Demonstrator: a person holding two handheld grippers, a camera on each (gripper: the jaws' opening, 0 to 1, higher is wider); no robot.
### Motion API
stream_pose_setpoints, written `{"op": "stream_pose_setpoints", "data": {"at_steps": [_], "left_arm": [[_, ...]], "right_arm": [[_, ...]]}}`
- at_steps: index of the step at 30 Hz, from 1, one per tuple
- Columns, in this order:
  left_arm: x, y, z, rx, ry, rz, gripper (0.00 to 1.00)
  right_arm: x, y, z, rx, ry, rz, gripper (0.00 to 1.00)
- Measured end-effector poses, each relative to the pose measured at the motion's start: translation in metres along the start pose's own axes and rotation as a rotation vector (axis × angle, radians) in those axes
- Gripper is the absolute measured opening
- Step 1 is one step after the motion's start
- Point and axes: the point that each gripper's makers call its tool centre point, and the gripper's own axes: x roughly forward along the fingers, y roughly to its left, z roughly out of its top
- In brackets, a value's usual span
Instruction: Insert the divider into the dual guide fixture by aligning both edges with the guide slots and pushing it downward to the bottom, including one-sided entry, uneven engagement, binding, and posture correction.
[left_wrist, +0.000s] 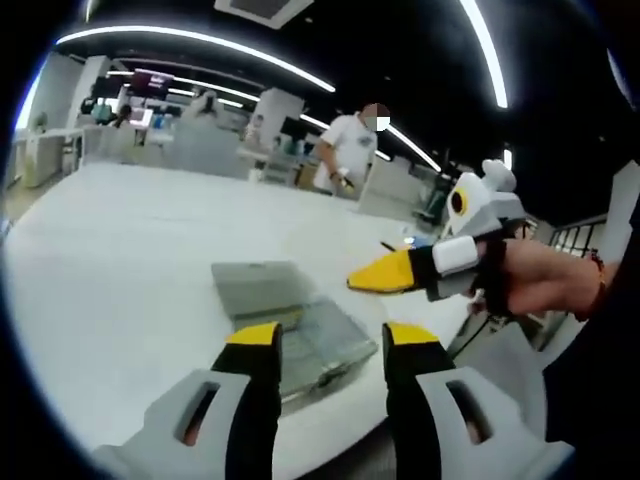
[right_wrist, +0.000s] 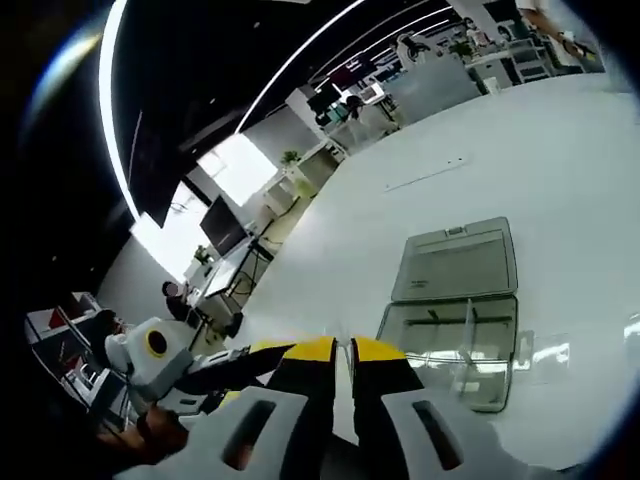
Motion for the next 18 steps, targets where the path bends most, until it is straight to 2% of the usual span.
{"op": "stream_pose_setpoints", "data": {"at_steps": [5, 6, 7, 11, 18], "left_arm": [[-0.002, 0.005, -0.002, 0.027, 0.021, -0.017, 0.45], [-0.003, 0.006, -0.002, 0.038, 0.024, -0.019, 0.45], [-0.003, 0.006, -0.002, 0.040, 0.025, -0.022, 0.45], [-0.003, 0.008, -0.002, 0.031, 0.031, -0.052, 0.46], [-0.003, 0.008, -0.008, 0.031, 0.058, -0.095, 0.48]], "right_arm": [[0.001, -0.004, 0.001, 0.027, -0.013, -0.027, 0.00], [0.002, -0.005, 0.001, 0.060, -0.010, -0.038, 0.00], [0.002, -0.007, 0.002, 0.089, -0.023, -0.050, 0.00], [0.002, -0.013, 0.006, 0.113, -0.044, -0.074, 0.00], [0.005, -0.025, 0.004, 0.176, -0.037, -0.119, 0.00]]}}
